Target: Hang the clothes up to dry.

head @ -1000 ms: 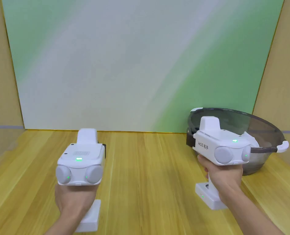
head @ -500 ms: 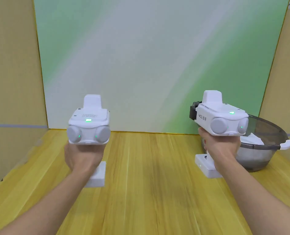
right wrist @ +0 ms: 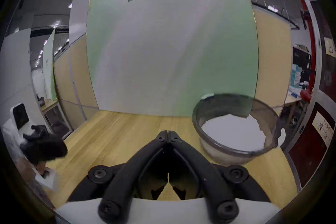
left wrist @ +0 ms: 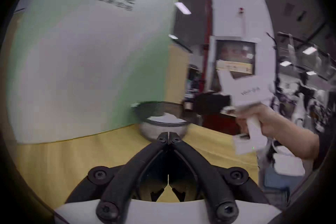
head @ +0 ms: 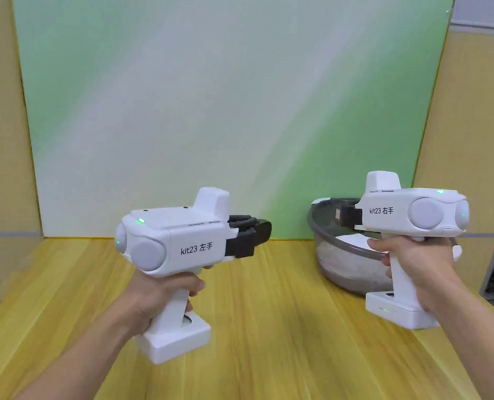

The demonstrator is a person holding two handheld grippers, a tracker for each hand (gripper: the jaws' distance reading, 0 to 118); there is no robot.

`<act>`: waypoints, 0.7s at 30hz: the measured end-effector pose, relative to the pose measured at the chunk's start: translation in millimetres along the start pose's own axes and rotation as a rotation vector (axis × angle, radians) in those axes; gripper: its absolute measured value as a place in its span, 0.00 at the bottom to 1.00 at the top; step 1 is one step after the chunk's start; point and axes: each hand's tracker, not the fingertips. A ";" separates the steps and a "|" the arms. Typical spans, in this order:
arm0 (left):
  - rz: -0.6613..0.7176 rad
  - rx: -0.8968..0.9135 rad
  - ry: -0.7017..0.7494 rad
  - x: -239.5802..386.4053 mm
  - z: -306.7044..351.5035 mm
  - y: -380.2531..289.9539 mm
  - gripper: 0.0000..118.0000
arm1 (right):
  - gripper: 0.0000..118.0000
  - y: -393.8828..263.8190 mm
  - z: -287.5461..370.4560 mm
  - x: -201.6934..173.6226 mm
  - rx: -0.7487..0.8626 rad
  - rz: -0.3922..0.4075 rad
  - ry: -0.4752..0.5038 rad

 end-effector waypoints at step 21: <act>0.040 -0.078 0.155 -127.7 -193.8 -15.6 0.00 | 0.00 83.4 -261.8 160.1 -0.533 0.085 -0.083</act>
